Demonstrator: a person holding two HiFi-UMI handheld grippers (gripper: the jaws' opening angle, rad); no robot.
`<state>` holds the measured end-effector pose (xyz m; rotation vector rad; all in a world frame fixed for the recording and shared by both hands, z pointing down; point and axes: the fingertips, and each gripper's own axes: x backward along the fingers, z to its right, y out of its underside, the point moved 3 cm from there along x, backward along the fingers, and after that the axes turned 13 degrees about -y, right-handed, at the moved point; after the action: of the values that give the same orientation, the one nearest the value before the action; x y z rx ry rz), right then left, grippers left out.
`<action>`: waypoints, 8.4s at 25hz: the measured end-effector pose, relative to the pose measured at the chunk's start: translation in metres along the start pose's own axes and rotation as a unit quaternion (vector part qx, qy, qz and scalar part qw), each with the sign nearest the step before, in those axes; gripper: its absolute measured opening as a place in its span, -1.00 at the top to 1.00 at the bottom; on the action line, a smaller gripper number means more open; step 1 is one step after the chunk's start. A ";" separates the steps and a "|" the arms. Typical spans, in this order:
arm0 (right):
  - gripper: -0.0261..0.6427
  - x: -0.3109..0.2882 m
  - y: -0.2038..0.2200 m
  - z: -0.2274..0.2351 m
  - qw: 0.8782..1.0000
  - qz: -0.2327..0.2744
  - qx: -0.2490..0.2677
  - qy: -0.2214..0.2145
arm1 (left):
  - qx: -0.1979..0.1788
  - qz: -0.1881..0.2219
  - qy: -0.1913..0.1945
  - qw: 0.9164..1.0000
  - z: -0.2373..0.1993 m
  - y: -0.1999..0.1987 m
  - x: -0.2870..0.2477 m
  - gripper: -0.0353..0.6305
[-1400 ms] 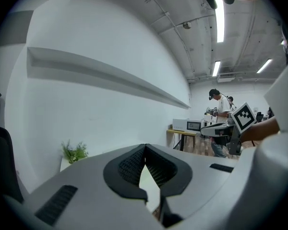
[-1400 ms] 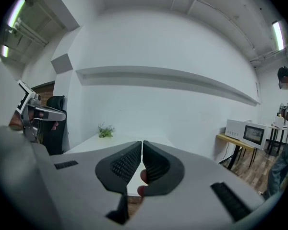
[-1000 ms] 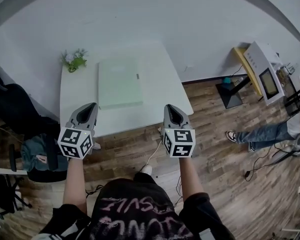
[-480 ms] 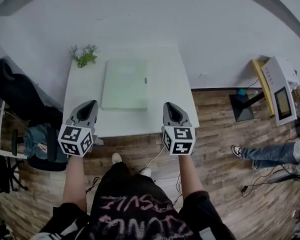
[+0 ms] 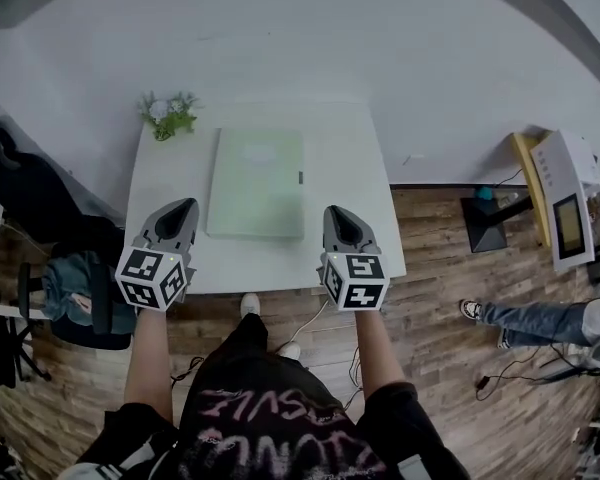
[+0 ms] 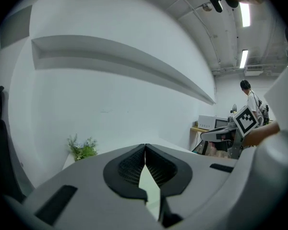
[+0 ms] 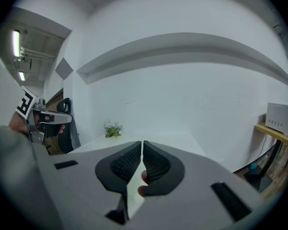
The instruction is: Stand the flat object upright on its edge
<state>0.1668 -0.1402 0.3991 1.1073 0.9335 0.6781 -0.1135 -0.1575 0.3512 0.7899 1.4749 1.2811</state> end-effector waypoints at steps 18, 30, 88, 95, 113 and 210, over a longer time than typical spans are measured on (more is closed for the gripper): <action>0.84 -0.086 0.030 0.026 0.997 -0.063 -0.052 0.013 | 0.006 -0.074 0.023 0.997 -0.031 0.047 -0.095 0.84; 0.84 -0.121 0.071 0.041 0.989 -0.116 -0.093 0.003 | 0.025 -0.129 0.028 0.991 -0.035 0.094 -0.132 0.84; 0.24 -0.174 0.115 0.047 0.941 -0.256 -0.210 -0.073 | 0.107 -0.304 0.108 0.940 -0.031 0.161 -0.183 0.18; 0.24 -0.170 0.108 0.045 0.948 -0.239 -0.196 -0.070 | 0.088 -0.284 0.106 0.949 -0.029 0.152 -0.182 0.19; 0.24 -0.183 0.055 0.048 0.979 -0.164 -0.111 -0.044 | 0.031 -0.174 0.097 0.980 -0.041 0.097 -0.202 0.20; 0.24 -0.087 0.061 -0.008 0.998 0.041 0.036 -0.025 | -0.038 0.027 -0.012 0.999 -0.020 0.105 -0.084 0.22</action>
<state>0.1189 -0.1896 0.4802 1.2262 0.8785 0.6855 -0.1201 -0.2168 0.4729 0.7968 1.3851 1.3564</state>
